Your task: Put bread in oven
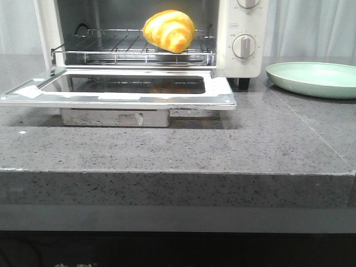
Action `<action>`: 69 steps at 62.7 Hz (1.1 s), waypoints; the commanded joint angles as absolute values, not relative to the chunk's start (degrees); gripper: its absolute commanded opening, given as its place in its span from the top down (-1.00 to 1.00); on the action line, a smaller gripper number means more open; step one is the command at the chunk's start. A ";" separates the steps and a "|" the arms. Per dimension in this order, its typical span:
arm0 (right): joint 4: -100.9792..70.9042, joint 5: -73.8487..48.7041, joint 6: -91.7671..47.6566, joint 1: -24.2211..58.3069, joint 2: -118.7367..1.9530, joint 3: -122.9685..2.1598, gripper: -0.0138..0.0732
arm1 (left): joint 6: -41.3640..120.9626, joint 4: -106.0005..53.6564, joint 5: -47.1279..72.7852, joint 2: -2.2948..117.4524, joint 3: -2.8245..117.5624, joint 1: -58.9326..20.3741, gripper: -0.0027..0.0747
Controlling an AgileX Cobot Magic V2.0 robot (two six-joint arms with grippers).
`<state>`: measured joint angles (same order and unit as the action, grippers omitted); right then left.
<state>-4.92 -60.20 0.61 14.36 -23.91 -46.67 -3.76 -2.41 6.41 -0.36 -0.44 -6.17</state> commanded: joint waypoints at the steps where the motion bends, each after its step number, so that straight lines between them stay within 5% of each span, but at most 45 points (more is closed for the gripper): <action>1: -5.08 -56.50 0.00 13.89 -24.35 -47.87 0.96 | -4.27 -2.96 1.87 -1.69 -1.83 -6.07 0.98; 36: -4.95 -54.43 0.00 12.19 -21.61 -44.90 0.96 | -4.27 -2.96 1.87 -1.69 -1.83 -6.07 0.98; 69: -8.51 -1.95 0.00 0.56 1.82 -1.85 0.95 | -4.27 -2.96 1.87 -1.59 -1.83 -6.07 0.98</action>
<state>-9.60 -15.07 0.61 0.98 0.21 -3.79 -3.76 -2.41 6.41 -0.36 -0.44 -6.17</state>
